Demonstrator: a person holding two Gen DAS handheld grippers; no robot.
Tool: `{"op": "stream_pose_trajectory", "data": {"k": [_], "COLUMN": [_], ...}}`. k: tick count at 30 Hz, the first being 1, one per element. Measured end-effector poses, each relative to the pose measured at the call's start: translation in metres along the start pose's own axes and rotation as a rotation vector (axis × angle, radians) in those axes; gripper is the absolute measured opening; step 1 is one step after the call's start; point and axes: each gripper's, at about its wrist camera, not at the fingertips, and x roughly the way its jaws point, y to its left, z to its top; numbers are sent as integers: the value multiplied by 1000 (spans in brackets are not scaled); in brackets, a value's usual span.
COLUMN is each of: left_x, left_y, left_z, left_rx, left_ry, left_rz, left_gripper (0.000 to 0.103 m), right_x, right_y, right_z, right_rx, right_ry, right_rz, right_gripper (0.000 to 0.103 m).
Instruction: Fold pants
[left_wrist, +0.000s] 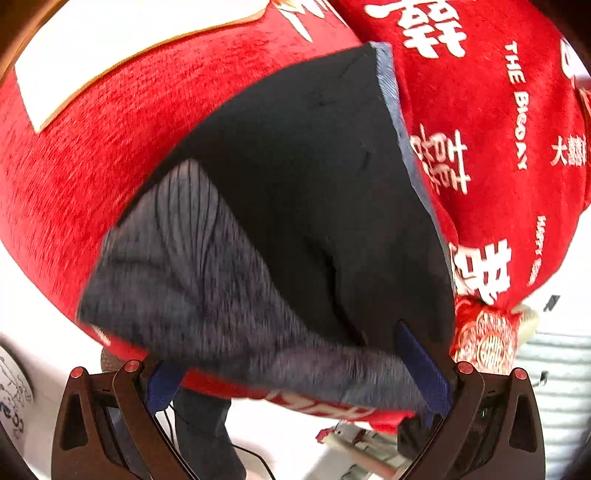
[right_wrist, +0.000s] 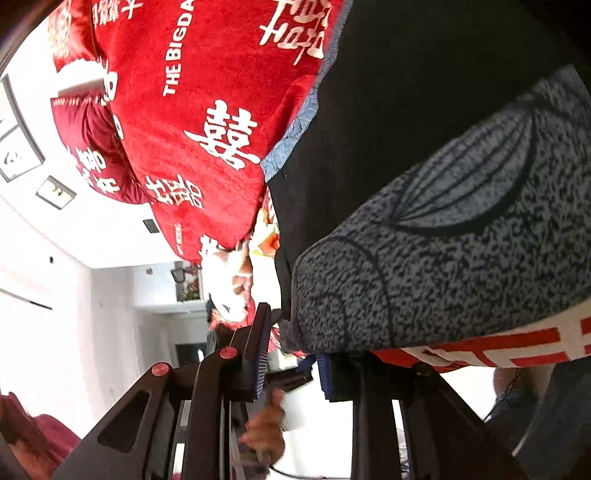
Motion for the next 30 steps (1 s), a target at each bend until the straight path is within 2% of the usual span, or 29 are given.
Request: {"op": "stream_pose_trajectory", "data": {"k": [1,2,4,5,6,8,12,13,14,15,17,19,22,27,30], "left_x": [2,5,5,4,6,9,13,13,12,8,-1,-9,-18,-17,4], "left_y": [-2,-3,-7,-11,-16,-19,-21,-23,-25,-29,-36,-51,-86,-149,-181], "left_z": [3,5,3,3,5,4,6,8,10,11,14,19,37,86,124], "left_rx": [2,17,71,106,144,198,222,216,209,200,190,194,205,254,312], "left_ry": [-7,4,1,-2,6,25,53,60,66,68,62,39,-12,-109,-161], "left_rz": [15,29,44,51,55,79,102,104,103,100,104,104,99,97,160], "left_gripper": [80,68,65,53,51,51,45,39,37,37,37,37,37,37,38], "right_x": [1,4,6,7,6,5,1,1,0,-3,-6,-5,3,18,34], "right_y": [0,-1,1,-4,-10,-25,-57,-60,-62,-61,-42,-11,29,85,96], "right_z": [0,0,1,1,1,1,5,7,9,11,19,32,62,144,190], "right_rx": [-10,-15,-12,-10,-5,25,117,147,181,196,173,98,-1,-135,-177], "right_ry": [8,14,15,13,13,3,-8,-8,-15,-23,-17,11,52,99,137], "right_rz": [-17,-34,-56,-73,-90,-136,-167,-166,-157,-146,-134,-133,-132,-163,-218], "right_gripper": [25,26,28,28,28,36,39,36,20,13,10,10,10,10,11]}}
